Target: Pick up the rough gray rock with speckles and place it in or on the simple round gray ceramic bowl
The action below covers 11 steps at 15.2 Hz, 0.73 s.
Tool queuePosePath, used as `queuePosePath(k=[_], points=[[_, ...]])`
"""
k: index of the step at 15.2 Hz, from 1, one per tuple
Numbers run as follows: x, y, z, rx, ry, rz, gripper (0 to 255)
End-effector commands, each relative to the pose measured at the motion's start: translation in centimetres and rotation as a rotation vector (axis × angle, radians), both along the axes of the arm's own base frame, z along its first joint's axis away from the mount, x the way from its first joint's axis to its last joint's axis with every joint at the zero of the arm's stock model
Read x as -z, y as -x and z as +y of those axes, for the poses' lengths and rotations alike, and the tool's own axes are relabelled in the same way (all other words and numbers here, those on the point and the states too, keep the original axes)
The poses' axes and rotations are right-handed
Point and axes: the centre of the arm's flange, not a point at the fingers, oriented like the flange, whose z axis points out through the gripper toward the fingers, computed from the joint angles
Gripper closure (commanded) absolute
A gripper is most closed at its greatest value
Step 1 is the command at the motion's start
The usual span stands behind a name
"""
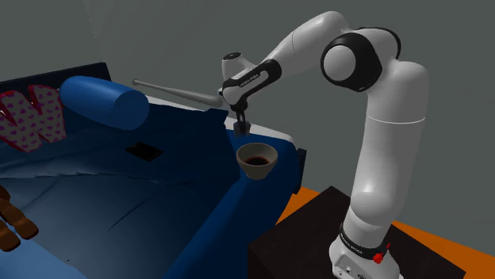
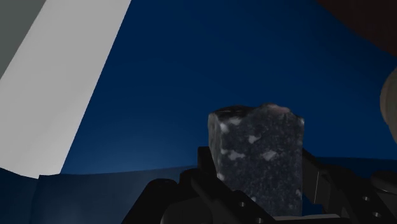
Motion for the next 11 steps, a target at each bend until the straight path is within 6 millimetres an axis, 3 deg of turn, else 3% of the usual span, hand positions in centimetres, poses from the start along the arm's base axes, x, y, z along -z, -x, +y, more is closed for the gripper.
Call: queuePosePath(k=[1, 11], points=[[-1.0, 0.1, 0.0, 0.0, 0.0, 0.0, 255], [-6.3, 0.1, 0.0, 0.0, 0.0, 0.0, 255]])
